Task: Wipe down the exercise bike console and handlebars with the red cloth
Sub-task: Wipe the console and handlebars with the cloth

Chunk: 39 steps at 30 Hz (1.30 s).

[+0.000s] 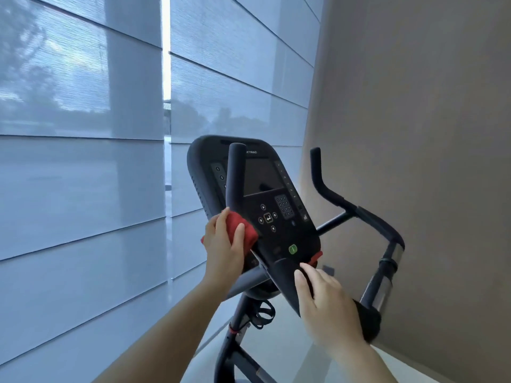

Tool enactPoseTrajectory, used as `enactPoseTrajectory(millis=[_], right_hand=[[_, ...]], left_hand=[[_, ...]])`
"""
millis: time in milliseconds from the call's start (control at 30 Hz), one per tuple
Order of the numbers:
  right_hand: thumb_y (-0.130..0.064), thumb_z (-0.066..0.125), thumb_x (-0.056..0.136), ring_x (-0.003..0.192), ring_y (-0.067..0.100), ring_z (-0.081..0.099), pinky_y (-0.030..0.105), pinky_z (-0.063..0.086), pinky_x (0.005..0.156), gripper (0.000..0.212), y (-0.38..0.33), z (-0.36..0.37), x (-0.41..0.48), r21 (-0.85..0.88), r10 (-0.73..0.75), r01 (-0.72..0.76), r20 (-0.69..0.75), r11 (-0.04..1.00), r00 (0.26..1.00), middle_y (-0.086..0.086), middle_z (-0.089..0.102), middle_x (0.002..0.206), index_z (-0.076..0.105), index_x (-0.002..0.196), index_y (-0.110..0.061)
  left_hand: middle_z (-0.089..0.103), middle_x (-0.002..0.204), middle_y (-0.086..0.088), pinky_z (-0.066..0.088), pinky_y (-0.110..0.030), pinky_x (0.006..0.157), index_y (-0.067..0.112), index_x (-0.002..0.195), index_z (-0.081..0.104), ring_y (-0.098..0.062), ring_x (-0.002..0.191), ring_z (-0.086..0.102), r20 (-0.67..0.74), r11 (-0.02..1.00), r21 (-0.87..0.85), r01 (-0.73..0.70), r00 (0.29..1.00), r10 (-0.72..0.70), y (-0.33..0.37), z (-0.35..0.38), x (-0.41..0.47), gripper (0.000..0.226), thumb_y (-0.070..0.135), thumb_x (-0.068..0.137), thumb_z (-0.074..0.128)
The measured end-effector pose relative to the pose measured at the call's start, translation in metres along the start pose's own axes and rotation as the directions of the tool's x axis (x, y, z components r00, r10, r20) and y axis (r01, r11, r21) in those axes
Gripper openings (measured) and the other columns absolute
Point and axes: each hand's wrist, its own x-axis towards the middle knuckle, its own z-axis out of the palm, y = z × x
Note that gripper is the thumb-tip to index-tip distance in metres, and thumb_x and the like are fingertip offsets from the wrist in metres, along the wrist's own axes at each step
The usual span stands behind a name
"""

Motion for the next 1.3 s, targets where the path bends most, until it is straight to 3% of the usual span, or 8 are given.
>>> enactPoseTrajectory(millis=[100, 167, 333, 667, 900, 1000, 1100, 1300], right_hand=[[-0.065, 0.006, 0.082, 0.124, 0.004, 0.039, 0.024, 0.030, 0.103, 0.074, 0.001, 0.000, 0.000, 0.004, -0.012, 0.012, 0.013, 1.000, 1.000, -0.014, 0.048, 0.134, 0.040, 0.135, -0.028], [-0.067, 0.001, 0.078, 0.125, 0.004, 0.038, 0.025, 0.030, 0.104, 0.081, 0.001, -0.001, 0.001, 0.009, -0.014, 0.014, 0.017, 1.000, 1.000, -0.013, 0.048, 0.134, 0.039, 0.136, -0.028], [-0.068, -0.001, 0.076, 0.123, 0.004, 0.039, 0.024, 0.031, 0.103, 0.083, 0.000, -0.001, 0.000, -0.011, -0.010, 0.010, 0.003, 1.000, 1.000, -0.014, 0.049, 0.133, 0.039, 0.136, -0.028], [-0.067, 0.000, 0.079, 0.122, 0.005, 0.042, 0.025, 0.031, 0.104, 0.081, -0.002, 0.001, -0.001, -0.040, -0.017, 0.016, -0.017, 0.999, 1.000, -0.012, 0.051, 0.130, 0.041, 0.135, -0.026], [-0.067, 0.001, 0.082, 0.120, 0.006, 0.044, 0.025, 0.034, 0.101, 0.079, 0.000, 0.005, 0.000, -0.064, -0.008, 0.005, -0.047, 0.998, 0.999, -0.011, 0.055, 0.127, 0.045, 0.133, -0.025], [-0.068, 0.000, 0.081, 0.120, 0.005, 0.044, 0.024, 0.034, 0.101, 0.080, 0.001, 0.004, -0.001, -0.058, -0.010, 0.007, -0.038, 0.998, 0.999, -0.011, 0.054, 0.127, 0.044, 0.133, -0.026], [-0.068, 0.000, 0.080, 0.120, 0.006, 0.044, 0.025, 0.034, 0.101, 0.081, 0.000, 0.002, -0.001, -0.065, -0.012, 0.010, -0.026, 0.998, 1.000, -0.011, 0.054, 0.128, 0.043, 0.133, -0.026], [-0.067, 0.000, 0.080, 0.120, 0.007, 0.044, 0.026, 0.035, 0.101, 0.081, -0.001, 0.002, -0.001, -0.058, -0.006, 0.004, -0.035, 0.998, 0.999, -0.009, 0.054, 0.128, 0.043, 0.134, -0.025]], left_hand=[[0.015, 0.151, -0.006, 0.023, -0.030, 0.111, 0.022, 0.149, 0.007, -0.019, 0.135, 0.025, 0.089, 0.983, -0.119, 0.140, 0.987, -0.130, 0.007, 0.018, -0.008, 0.061, 0.030, 0.098, 0.039], [0.015, 0.150, -0.008, 0.027, -0.031, 0.109, 0.023, 0.149, 0.002, -0.020, 0.132, 0.028, 0.066, 0.980, -0.123, 0.157, 0.987, -0.149, 0.008, 0.024, -0.011, 0.062, 0.032, 0.099, 0.038], [0.020, 0.145, -0.005, 0.031, -0.022, 0.091, 0.031, 0.148, 0.003, -0.009, 0.107, 0.037, 0.077, 0.982, -0.083, 0.172, 0.983, -0.166, 0.003, 0.030, -0.024, 0.061, 0.037, 0.098, 0.037], [0.021, 0.147, -0.010, 0.029, -0.024, 0.094, 0.026, 0.149, 0.002, -0.021, 0.124, 0.039, 0.027, 0.968, -0.128, 0.216, 0.976, -0.215, 0.009, 0.034, -0.012, 0.062, 0.037, 0.098, 0.036], [0.031, 0.141, -0.011, 0.029, -0.023, 0.092, 0.023, 0.149, 0.009, -0.012, 0.111, 0.037, 0.061, 0.983, -0.062, 0.175, 0.983, -0.171, 0.001, 0.027, -0.019, 0.060, 0.037, 0.098, 0.039], [0.036, 0.138, -0.016, 0.037, -0.039, 0.103, 0.016, 0.145, 0.018, -0.028, 0.119, 0.045, 0.025, 0.966, -0.132, 0.224, 0.975, -0.223, 0.002, 0.025, 0.003, 0.056, 0.036, 0.098, 0.040], [0.039, 0.136, -0.022, 0.042, -0.055, 0.098, 0.014, 0.142, 0.021, -0.038, 0.118, 0.047, 0.030, 0.953, -0.131, 0.274, 0.962, -0.272, 0.003, 0.026, 0.010, 0.054, 0.038, 0.098, 0.039], [0.038, 0.142, -0.007, 0.033, -0.036, 0.107, 0.022, 0.148, 0.018, -0.026, 0.127, 0.041, 0.085, 0.968, -0.104, 0.227, 0.972, -0.218, 0.003, 0.018, -0.025, 0.056, 0.036, 0.098, 0.039]])
